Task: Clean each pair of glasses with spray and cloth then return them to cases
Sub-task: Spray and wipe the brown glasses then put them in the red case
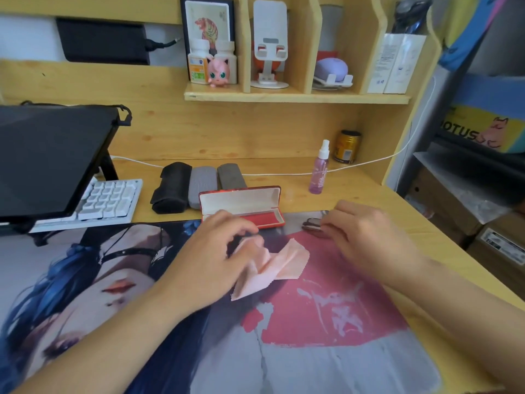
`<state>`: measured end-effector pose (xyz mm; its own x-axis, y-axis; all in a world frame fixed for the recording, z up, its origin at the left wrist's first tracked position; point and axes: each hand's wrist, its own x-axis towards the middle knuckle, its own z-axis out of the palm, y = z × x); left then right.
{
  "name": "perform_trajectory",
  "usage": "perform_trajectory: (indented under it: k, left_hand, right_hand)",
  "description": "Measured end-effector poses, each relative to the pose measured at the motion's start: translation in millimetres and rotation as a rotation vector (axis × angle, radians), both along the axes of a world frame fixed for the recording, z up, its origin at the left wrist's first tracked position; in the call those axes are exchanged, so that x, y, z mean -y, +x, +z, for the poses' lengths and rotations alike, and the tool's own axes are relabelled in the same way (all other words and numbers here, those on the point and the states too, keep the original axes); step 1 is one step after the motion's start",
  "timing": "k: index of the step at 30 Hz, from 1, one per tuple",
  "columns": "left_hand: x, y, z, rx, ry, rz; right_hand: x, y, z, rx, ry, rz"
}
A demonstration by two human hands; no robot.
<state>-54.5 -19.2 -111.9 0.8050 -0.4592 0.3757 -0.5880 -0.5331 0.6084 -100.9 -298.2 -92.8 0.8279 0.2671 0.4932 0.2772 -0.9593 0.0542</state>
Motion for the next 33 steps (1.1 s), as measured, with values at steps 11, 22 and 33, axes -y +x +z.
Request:
perform_trajectory:
  k: [11,22,33]
  left_hand:
    - [-8.3,9.7,0.5,-0.202,0.215,0.102]
    - [-12.9,-4.7,49.6,-0.844,-0.764,-0.352]
    - [-25.7,2.9,51.4,-0.54,-0.517,-0.219]
  right_hand:
    - [-37.2,40.6,15.7,-0.531,0.041,0.225]
    - [-68.1,21.8,35.2,-0.791,1.071,0.594]
    - [-81.1,24.1,34.5,-0.504,1.366,0.481]
